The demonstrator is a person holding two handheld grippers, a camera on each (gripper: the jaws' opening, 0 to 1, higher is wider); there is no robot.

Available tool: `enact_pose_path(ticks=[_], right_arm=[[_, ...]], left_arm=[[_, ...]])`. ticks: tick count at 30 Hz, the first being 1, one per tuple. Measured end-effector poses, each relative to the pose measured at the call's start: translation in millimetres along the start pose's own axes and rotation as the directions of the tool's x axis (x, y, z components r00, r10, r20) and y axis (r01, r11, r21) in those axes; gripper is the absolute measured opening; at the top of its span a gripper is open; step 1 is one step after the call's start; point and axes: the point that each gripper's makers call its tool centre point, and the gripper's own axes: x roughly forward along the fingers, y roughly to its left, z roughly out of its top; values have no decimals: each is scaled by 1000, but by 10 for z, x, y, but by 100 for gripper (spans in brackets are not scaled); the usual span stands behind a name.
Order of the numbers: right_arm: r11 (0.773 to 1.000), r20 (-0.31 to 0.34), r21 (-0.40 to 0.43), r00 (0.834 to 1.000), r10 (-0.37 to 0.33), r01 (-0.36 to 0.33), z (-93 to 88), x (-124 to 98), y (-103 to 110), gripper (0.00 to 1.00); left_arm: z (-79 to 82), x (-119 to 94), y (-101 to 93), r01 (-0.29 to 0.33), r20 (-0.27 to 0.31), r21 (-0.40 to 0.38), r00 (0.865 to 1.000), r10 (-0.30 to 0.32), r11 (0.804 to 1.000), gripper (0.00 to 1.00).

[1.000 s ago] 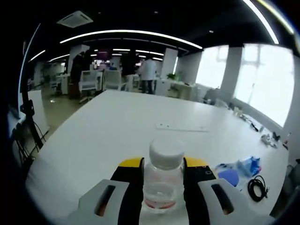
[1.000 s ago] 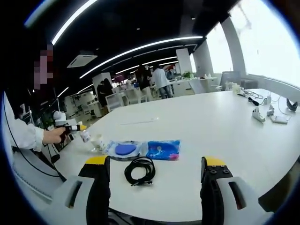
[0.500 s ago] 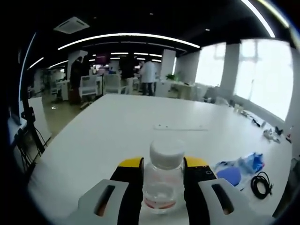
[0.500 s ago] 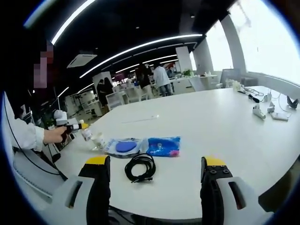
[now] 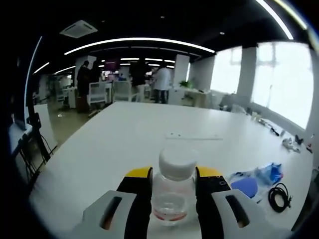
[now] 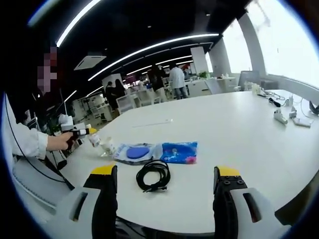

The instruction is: Arrange the tabletop items into an orderly group along one side of the table until the central work area is clear of visible clutter.

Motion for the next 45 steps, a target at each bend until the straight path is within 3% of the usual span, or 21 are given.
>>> enact_pose_path(ticks=[10,20,28,31,34,40,42,43,45], right_arm=[[1000,-3,11,1000,0,0,-43,-5,-47,76],[1000,-2,17,1000,4,-4,-54,5,-58,76],[1000,-10,27,1000,13,-12,-108,23,-90,76],[999,-17,28,1000,18,-18,-130,42,-106,76],[999,-14,32,1000,27,-26,-113,82,-108,76],[997,8,45,998,58,-58,-28,178,-69,78],[996,19,57,997,72,-73,-3,204,-47,80],[995,24,64,997,78,-80,9,224,-41,81],[994,23,66,996,83,-84,13,264,-45,83]], left_arm=[[-11,-13,-42,-7,-10,25,1000,7,1000,30],[-16,-26,-35,-20,-17,-1,1000,20,1000,31],[-3,-50,23,-29,-19,-34,999,28,999,39],[55,-80,35,-22,-3,-43,1000,22,999,45],[142,-112,-8,31,50,-190,999,-22,981,62],[151,-251,48,53,38,-161,998,-47,986,81],[167,-305,4,91,34,-184,996,-86,979,97],[111,-372,-38,118,-7,-185,993,-122,975,95],[164,-450,-25,132,7,-161,991,-133,978,97]])
